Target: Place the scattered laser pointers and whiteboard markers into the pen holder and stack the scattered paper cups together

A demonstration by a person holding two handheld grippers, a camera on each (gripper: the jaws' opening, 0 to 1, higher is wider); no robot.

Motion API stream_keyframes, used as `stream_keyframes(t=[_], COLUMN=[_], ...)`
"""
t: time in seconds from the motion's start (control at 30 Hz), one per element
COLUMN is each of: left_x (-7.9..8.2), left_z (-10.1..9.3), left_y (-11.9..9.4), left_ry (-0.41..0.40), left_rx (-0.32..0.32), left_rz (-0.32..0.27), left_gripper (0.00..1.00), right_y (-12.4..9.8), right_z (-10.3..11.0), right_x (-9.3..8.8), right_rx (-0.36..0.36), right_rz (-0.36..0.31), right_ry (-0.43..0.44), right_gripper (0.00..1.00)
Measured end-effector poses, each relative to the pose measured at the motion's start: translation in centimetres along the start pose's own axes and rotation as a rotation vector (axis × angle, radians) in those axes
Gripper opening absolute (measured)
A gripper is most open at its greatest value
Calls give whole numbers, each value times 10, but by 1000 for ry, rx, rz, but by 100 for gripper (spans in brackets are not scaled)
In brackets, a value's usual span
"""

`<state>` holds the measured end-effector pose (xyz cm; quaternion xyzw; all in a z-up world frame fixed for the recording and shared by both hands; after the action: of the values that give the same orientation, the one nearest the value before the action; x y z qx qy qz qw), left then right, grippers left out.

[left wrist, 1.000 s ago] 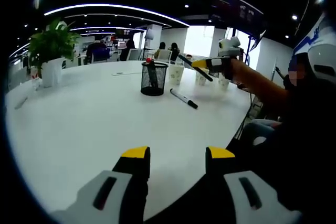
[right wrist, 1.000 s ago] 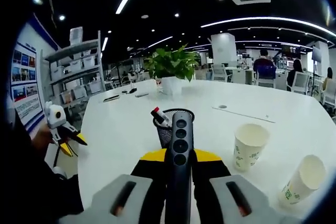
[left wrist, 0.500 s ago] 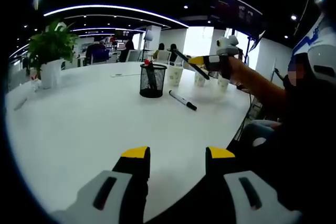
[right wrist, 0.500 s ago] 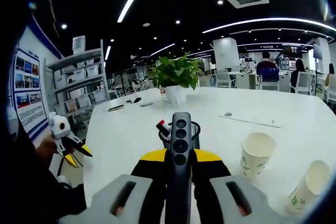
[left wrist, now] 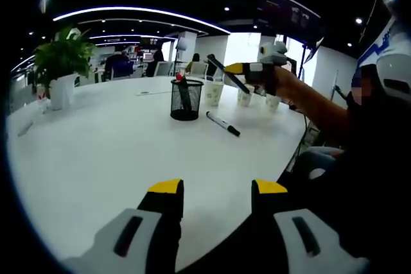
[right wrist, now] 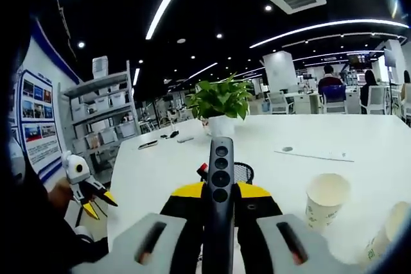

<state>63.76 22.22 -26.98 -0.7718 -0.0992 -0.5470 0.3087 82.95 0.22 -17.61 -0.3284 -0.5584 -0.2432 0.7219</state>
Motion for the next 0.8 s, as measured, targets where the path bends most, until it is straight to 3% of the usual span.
stream_keyframes(t=[0.8], left_x=[2], left_z=[0], left_y=[-1], left_ry=[2], left_rx=[-1], left_rz=[-5], left_gripper=[44], right_y=[26], right_z=[10], right_x=[12], right_rx=[62], right_rz=[-65], right_ry=[57], right_gripper=[20])
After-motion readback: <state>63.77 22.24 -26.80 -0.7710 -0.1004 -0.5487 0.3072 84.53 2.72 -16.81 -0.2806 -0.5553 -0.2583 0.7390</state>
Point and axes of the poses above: the point that each gripper's makers call its tool centre point, and the gripper's own axes: y roughly forward along the fingers, z roughly to its left, x roughly out of its top, the point moved 1 cm from there along -y, roughly backward along the fingers, and after that the axes turned 8 degrees about -x, right-handed, at the moved point
